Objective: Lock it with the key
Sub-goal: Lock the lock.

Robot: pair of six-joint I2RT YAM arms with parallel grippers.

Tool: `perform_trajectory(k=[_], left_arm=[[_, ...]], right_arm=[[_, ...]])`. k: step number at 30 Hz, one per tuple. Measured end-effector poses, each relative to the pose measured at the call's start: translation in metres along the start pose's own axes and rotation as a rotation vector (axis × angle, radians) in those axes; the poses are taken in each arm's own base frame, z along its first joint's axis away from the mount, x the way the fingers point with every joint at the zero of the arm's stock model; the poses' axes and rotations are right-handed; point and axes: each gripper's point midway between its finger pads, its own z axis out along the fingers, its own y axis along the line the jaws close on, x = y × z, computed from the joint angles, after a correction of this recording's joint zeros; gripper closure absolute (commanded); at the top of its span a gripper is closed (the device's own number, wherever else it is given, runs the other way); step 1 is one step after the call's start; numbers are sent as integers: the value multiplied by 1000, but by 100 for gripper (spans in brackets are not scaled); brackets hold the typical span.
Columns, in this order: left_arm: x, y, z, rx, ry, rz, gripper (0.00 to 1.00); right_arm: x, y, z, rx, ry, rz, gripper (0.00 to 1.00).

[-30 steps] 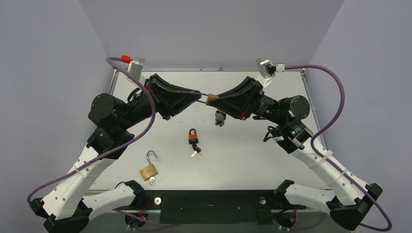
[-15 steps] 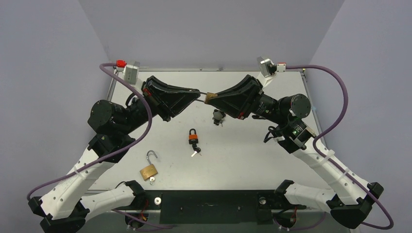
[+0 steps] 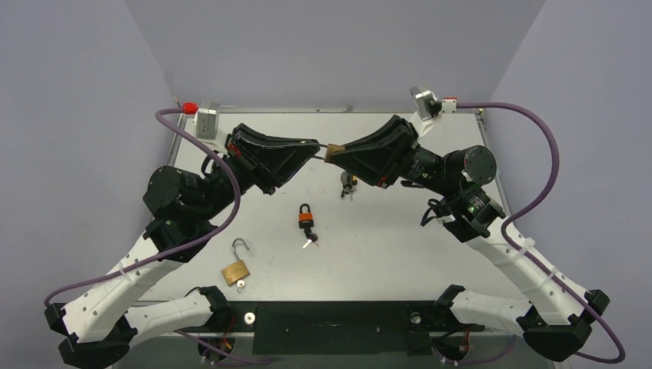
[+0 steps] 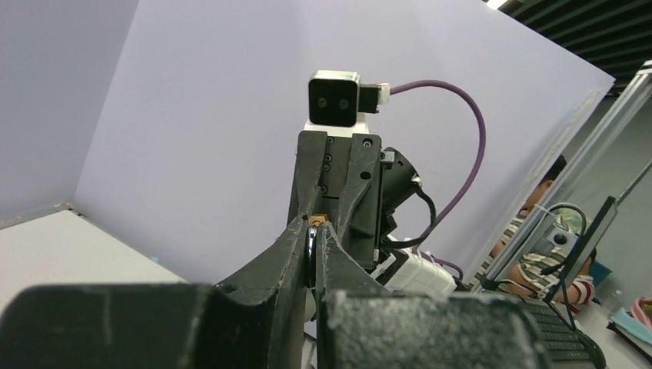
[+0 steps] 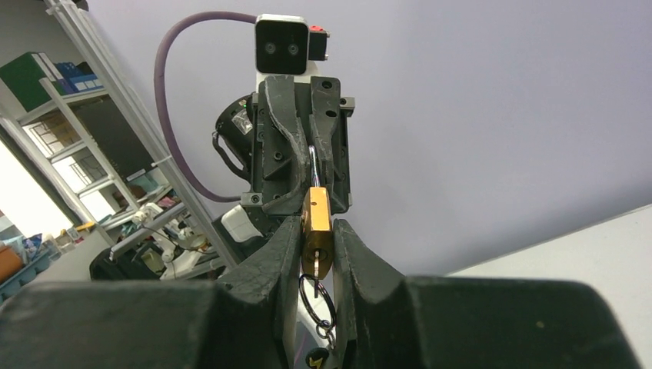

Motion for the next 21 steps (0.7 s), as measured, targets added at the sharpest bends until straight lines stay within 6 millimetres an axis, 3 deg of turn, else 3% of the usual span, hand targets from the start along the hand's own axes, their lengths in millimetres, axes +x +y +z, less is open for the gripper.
perform_trajectory(k=[1, 4, 6, 10, 13, 16, 21], left_arm=[[0, 1, -1, -9, -3, -1, 100], [2, 10, -4, -59, 2, 6, 100], [13, 23, -9, -109, 54, 9, 100], [44, 67, -19, -260, 183, 1, 100], [63, 101, -32, -381, 266, -6, 100], [69, 107, -40, -415, 308, -3, 100], [57, 89, -38, -373, 305, 13, 100]], right_arm=[[1, -2, 0, 9, 3, -5, 91], [6, -11, -1, 45, 15, -15, 50], [7, -15, 0, 69, 10, -37, 36], [28, -40, -8, 153, 52, -48, 27], [39, -54, -25, 212, 69, -63, 26], [40, -63, -45, 258, 60, -82, 26], [32, -71, -67, 312, 24, -115, 31]])
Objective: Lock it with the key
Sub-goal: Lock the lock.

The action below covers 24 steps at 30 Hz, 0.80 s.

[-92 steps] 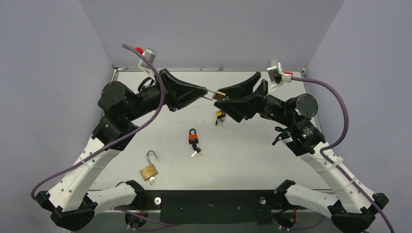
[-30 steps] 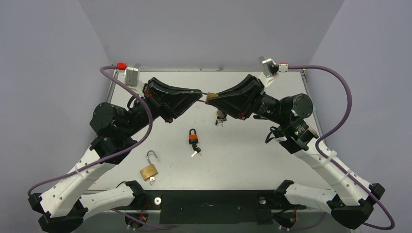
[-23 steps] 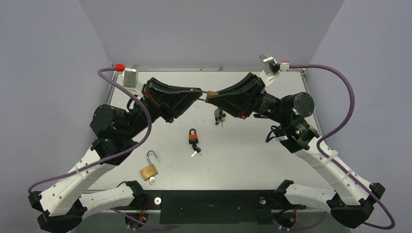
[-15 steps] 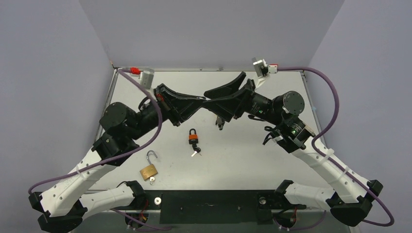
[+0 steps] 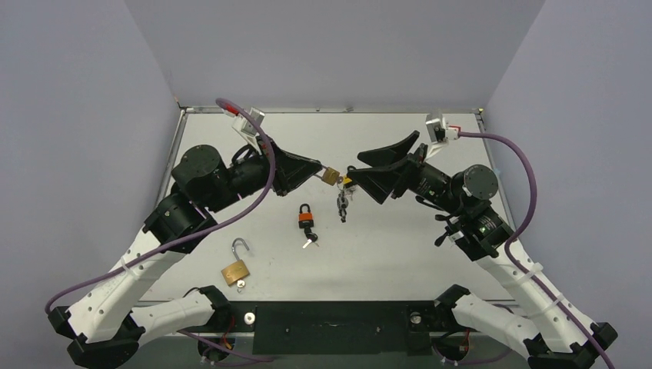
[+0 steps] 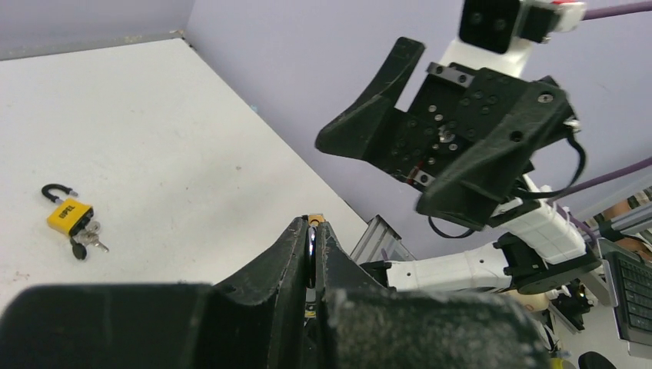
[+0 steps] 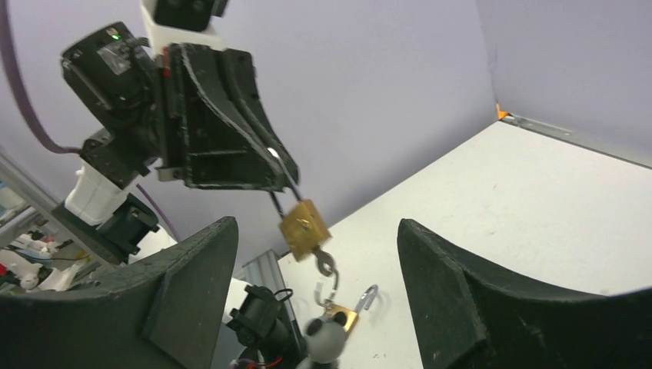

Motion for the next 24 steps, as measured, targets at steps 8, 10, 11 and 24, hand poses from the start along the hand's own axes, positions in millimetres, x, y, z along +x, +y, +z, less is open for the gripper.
perform_trajectory(k=[8, 10, 11, 24], left_arm=[[-14, -23, -11, 74, -12, 36, 100], [-14, -25, -12, 84, -6, 41, 100], [-14, -26, -12, 89, -4, 43, 100], [-9, -29, -10, 110, 30, 47, 100]], right_arm=[[13, -2, -5, -20, 49, -31, 39], [19, 3, -4, -41, 70, -35, 41], [23, 6, -4, -52, 81, -39, 42], [57, 2, 0, -34, 194, -65, 74]])
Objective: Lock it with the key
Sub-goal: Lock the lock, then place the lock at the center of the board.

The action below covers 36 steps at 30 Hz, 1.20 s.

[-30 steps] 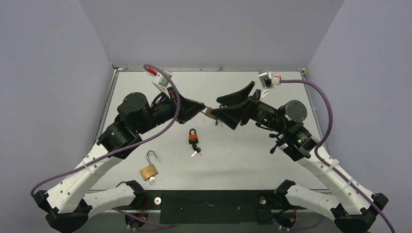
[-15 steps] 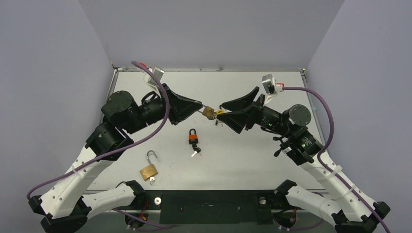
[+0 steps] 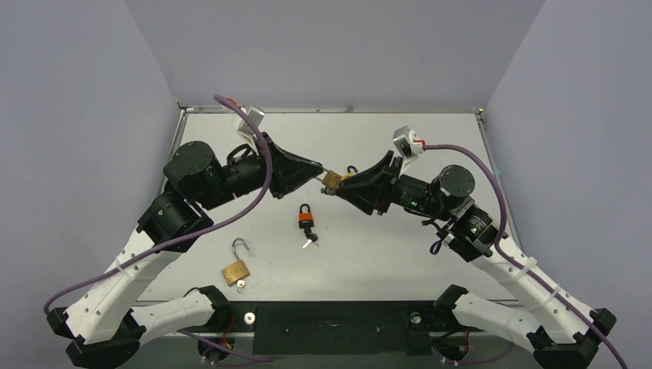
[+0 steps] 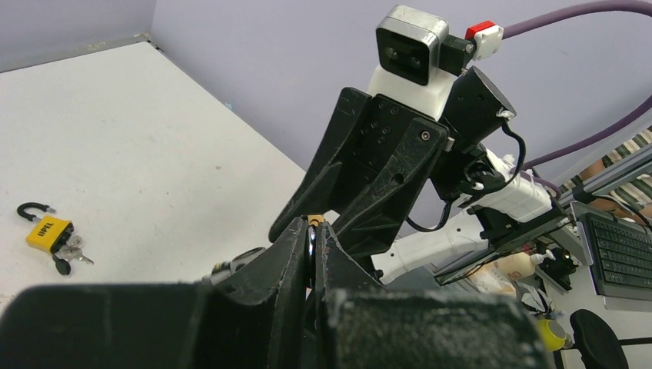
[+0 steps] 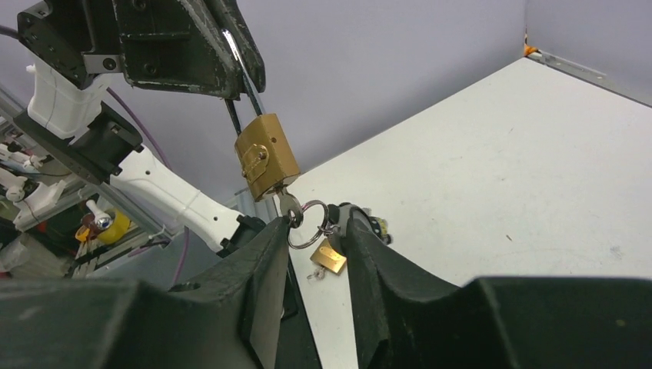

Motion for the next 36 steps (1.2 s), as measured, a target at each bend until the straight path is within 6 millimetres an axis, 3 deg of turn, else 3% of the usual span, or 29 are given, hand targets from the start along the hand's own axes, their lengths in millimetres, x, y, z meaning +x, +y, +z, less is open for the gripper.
perform_trajectory(k=[5, 14, 22, 27, 31, 36], left_arm=[[0, 2, 1, -5, 1, 1, 100], [-2, 7, 5, -25, 4, 0, 100], [-27, 2, -2, -28, -56, 19, 100], [-29, 5, 6, -23, -59, 20, 100], [-29, 16, 29, -23, -63, 13, 100], [-2, 62, 83, -55, -33, -40, 100]], right_arm=[[0, 0, 0, 8, 4, -12, 99], [-2, -3, -5, 46, -6, -23, 100], [0, -14, -19, 136, -17, -48, 100], [24, -42, -28, 271, 40, -33, 100], [33, -72, -39, 438, 59, -13, 100], [34, -146, -68, 759, 39, 71, 100]])
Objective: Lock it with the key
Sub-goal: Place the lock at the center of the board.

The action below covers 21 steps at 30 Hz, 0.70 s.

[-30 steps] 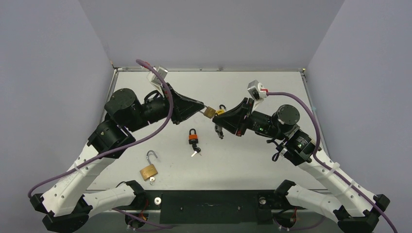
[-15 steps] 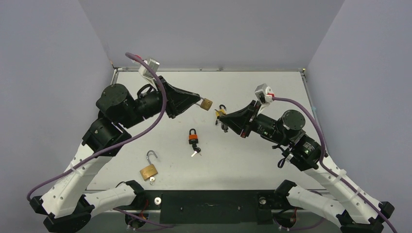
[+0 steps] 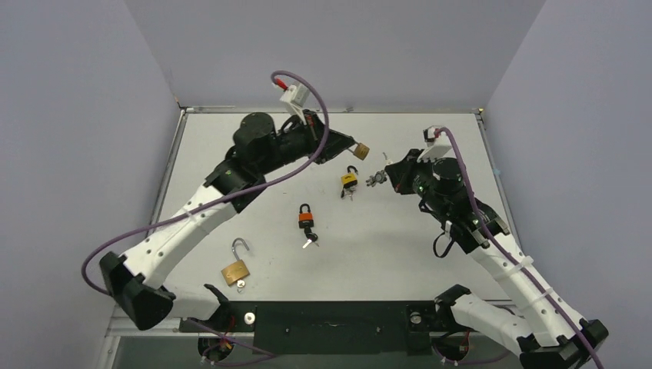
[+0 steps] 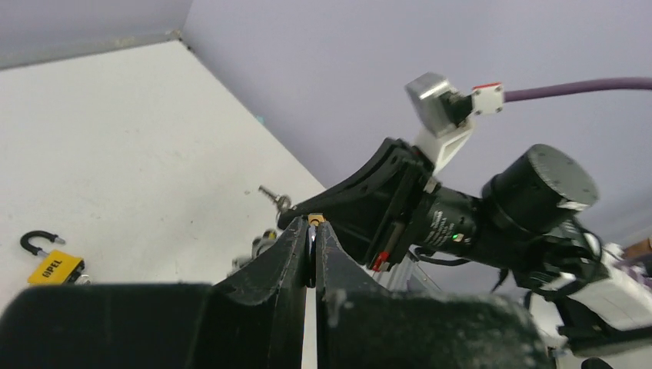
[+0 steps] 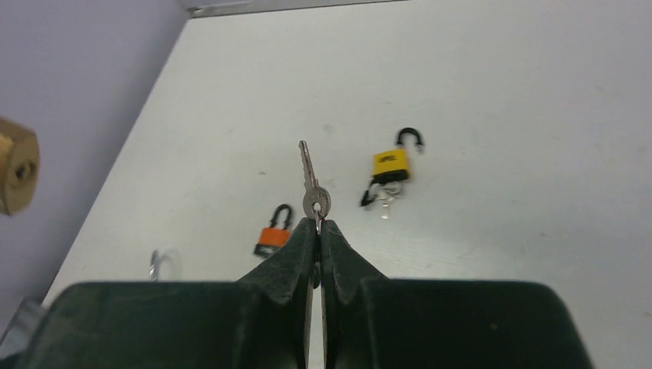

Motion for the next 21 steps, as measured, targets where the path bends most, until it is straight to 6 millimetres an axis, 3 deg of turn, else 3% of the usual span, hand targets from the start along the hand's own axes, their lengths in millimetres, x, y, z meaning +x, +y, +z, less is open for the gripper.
perform_trajectory(k=[3, 6, 12, 21], left_arm=[[31, 39, 39, -45, 55, -44, 100], [69, 81, 76, -92, 117, -94, 100], [132, 149, 130, -157, 186, -155, 100], [188, 229, 225, -173, 174, -223, 100]], right_arm=[[-2, -52, 12, 194, -2, 74, 100], [-1, -90, 18, 322, -4, 126, 100], [2, -158, 32, 522, -13, 233, 100], [41, -256, 73, 727, 79, 363, 100]])
